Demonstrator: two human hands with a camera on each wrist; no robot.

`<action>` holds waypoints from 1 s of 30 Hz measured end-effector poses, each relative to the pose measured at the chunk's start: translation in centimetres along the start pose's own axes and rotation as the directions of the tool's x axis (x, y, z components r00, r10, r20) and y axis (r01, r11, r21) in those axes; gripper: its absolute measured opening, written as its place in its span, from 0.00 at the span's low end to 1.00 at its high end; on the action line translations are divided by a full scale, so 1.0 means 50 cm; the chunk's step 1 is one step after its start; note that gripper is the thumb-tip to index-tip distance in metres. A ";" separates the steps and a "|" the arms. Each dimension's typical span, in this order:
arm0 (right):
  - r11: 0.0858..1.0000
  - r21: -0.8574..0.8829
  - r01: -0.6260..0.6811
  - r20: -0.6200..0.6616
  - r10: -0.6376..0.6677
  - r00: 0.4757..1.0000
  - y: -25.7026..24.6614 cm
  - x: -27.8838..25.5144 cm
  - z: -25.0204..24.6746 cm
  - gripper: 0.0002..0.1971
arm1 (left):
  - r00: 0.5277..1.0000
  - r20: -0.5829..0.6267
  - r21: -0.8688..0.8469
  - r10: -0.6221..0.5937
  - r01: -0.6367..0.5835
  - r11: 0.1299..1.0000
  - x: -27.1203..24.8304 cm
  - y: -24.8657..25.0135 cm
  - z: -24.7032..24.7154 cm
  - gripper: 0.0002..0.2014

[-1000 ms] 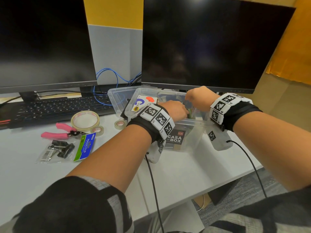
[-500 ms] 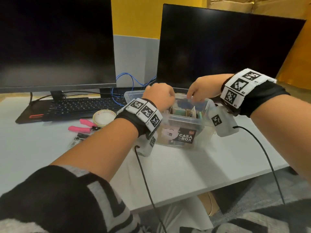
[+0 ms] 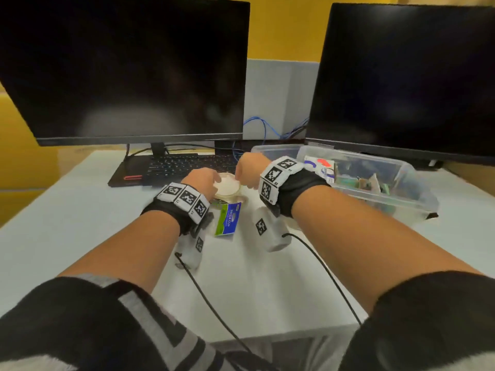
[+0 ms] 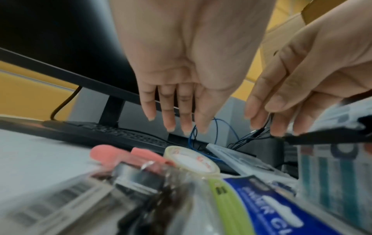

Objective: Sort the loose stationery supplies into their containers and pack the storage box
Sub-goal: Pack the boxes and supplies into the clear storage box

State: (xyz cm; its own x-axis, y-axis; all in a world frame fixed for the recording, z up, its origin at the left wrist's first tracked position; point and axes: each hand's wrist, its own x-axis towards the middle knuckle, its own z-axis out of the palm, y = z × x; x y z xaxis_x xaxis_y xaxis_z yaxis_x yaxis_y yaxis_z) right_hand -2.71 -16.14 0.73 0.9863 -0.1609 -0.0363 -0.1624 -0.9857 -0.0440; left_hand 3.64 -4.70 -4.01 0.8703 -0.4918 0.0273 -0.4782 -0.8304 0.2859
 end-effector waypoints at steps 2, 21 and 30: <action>1.000 -0.018 0.004 0.081 -0.002 0.997 -0.005 0.024 0.031 0.17 | 0.998 0.064 0.122 0.007 -0.015 0.992 0.013 -0.011 0.018 0.17; 0.997 -0.049 -0.064 0.207 0.073 0.976 -0.009 0.116 0.104 0.16 | 0.993 0.118 0.173 0.025 -0.045 0.984 0.084 -0.019 0.053 0.10; 0.991 0.134 0.028 0.030 -0.032 0.999 0.012 0.082 0.062 0.09 | 0.998 0.008 0.102 0.065 -0.066 0.993 0.076 -0.028 0.001 0.12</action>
State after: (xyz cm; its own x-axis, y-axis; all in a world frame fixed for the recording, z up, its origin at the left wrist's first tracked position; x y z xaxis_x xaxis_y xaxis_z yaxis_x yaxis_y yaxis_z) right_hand 1.12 -17.25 -2.54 0.9897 -0.1278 -0.0651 -0.1375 -0.9744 -0.1780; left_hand 7.60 -5.41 -4.34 0.8363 -0.5469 0.0386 -0.5439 -0.8187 0.1841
